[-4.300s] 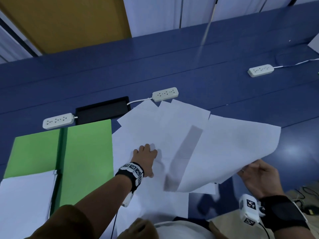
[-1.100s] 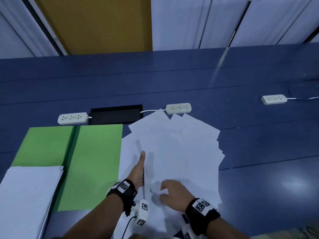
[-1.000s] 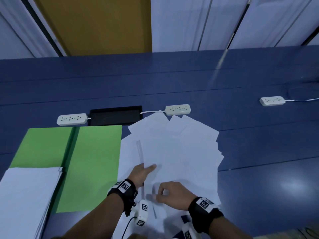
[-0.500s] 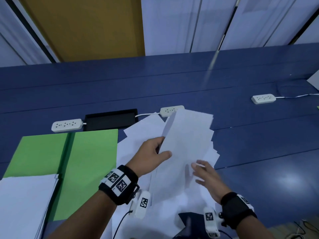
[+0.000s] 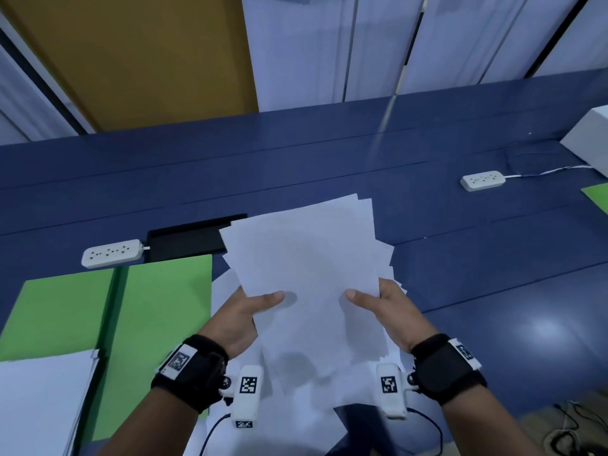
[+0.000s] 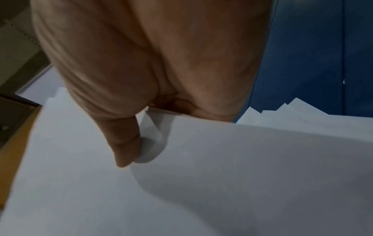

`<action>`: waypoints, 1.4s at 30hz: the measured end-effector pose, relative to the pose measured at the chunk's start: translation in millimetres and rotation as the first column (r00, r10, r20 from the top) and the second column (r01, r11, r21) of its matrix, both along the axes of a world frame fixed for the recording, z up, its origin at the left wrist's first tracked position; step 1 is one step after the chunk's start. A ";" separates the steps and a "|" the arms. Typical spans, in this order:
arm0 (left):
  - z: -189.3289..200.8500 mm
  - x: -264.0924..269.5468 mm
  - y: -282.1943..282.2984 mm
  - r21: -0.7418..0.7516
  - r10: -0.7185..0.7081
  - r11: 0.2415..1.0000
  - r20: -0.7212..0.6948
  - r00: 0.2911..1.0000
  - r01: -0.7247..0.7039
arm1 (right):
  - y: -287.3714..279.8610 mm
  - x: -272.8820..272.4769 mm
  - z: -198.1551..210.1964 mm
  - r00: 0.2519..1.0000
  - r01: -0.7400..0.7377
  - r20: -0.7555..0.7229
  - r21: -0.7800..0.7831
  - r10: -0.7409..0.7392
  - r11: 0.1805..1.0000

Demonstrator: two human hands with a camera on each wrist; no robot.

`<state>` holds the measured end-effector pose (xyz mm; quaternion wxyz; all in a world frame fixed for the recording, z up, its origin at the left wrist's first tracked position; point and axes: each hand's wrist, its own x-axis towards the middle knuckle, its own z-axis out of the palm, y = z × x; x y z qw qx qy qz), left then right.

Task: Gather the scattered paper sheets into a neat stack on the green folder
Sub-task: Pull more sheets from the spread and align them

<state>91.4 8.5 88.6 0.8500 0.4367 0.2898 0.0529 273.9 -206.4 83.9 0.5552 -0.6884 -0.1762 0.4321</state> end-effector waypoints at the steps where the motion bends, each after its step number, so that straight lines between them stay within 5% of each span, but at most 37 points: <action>1: 1.3 -0.3 1.5 0.043 0.008 0.999 0.011 1.000 -0.009 | 1.3 -1.1 5.2 1.000 0.017 -0.005 0.014 -0.017 1.000; 10: 17.8 12.8 -11.5 0.474 0.070 0.880 -0.058 0.996 -0.034 | 20.3 -27.9 11.9 0.970 0.236 0.055 -0.005 -0.235 0.972; 16: 31.4 10.0 1.1 0.553 0.049 0.831 0.040 0.998 -0.063 | 14.5 -21.0 31.8 0.970 0.226 0.043 0.199 -0.239 0.954; 23: 33.0 4.2 -6.2 0.623 0.013 0.782 -0.003 1.000 -0.008 | 12.4 -23.4 41.4 0.975 0.167 0.122 0.154 -0.187 0.974; 29: 58.3 2.0 -13.9 0.708 0.050 0.693 0.140 0.989 -0.136 | 10.6 -24.8 70.9 0.974 0.099 0.170 0.286 -0.152 0.953; 42: -0.4 -9.4 -25.9 0.651 0.123 0.759 -0.166 0.978 0.015 | 2.6 -23.5 -27.7 0.969 0.185 0.158 0.028 -0.187 0.982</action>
